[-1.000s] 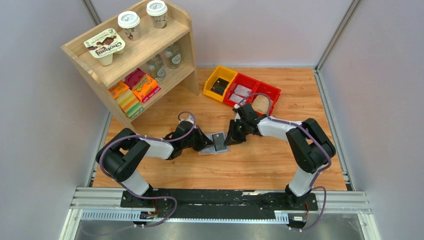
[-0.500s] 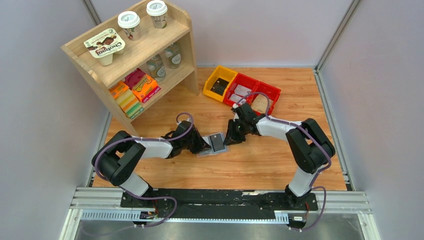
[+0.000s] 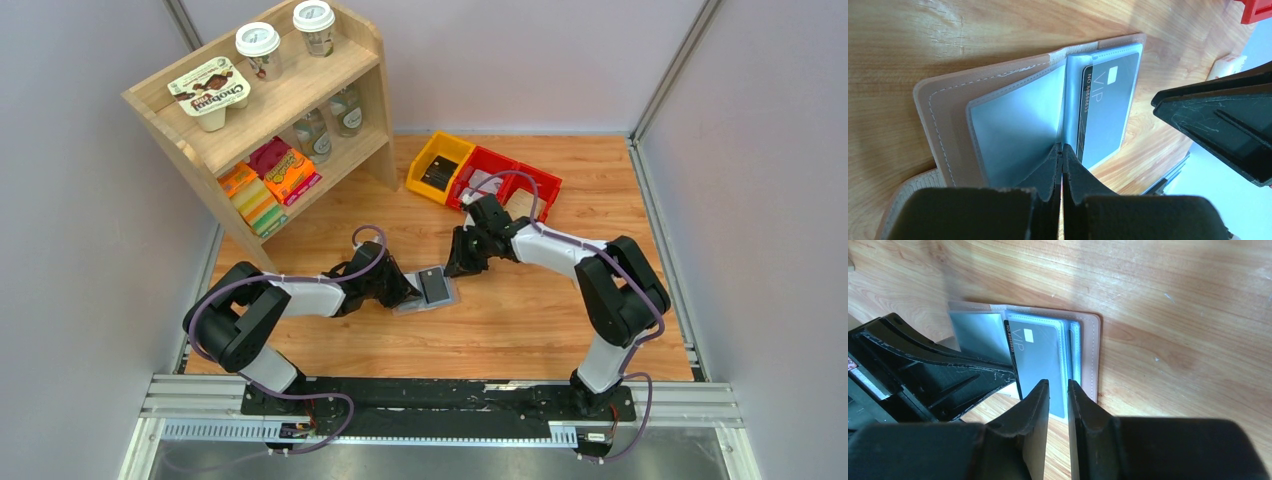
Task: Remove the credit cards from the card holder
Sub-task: Remove the credit card from the card holder.
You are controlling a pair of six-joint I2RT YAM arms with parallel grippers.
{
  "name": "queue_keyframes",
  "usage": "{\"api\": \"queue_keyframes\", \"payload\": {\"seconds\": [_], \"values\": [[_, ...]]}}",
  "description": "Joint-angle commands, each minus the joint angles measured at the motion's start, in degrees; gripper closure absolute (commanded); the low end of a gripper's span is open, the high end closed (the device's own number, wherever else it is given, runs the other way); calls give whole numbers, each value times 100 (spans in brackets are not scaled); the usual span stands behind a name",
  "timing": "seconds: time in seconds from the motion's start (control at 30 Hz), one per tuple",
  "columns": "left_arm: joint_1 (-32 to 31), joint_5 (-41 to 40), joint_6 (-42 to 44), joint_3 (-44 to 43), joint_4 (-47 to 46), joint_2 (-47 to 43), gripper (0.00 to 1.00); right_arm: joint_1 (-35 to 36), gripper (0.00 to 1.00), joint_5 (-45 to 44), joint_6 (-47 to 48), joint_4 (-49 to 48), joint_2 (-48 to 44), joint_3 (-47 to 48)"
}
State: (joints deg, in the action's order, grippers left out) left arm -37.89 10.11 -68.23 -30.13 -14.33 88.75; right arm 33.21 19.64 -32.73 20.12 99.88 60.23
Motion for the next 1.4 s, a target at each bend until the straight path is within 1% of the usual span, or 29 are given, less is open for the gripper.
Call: {"api": "queue_keyframes", "payload": {"seconds": [0.0, 0.17, 0.37, 0.73, 0.83, 0.9, 0.97, 1.0, 1.1, 1.23, 1.37], "values": [[18, -79, -42, 104, 141, -51, 100, 71, 78, 110, 127, -131, 75, 270], [36, 8, -138, 200, -43, 72, 100, 177, 79, 286, 100, -289, 348, 279], [54, 61, -156, 236, -193, 134, 100, 221, 79, 269, 65, -377, 533, 209], [54, 26, -94, 393, -562, -59, 100, 230, 82, 471, 21, -500, 788, -20], [62, -105, -156, 516, -633, -226, 98, 230, 83, 374, 21, -360, 893, 7], [71, -228, -226, 631, -685, -411, 92, 221, 83, 339, 12, -298, 937, 7], [71, -333, -296, 728, -694, -621, 82, 221, 84, 321, 4, -263, 990, 7], [80, -378, -323, 780, -686, -761, 76, 221, 84, 321, 4, -263, 1007, -11], [80, -518, -367, 816, -406, -1008, 65, 212, 84, 321, -5, -263, 1060, -11], [80, -650, -463, 930, -150, -1255, 59, 221, 84, 339, -5, -280, 1095, -11], [80, -765, -613, 1088, -219, -1448, 58, 221, 84, 365, 3, -307, 1122, -20]]}}
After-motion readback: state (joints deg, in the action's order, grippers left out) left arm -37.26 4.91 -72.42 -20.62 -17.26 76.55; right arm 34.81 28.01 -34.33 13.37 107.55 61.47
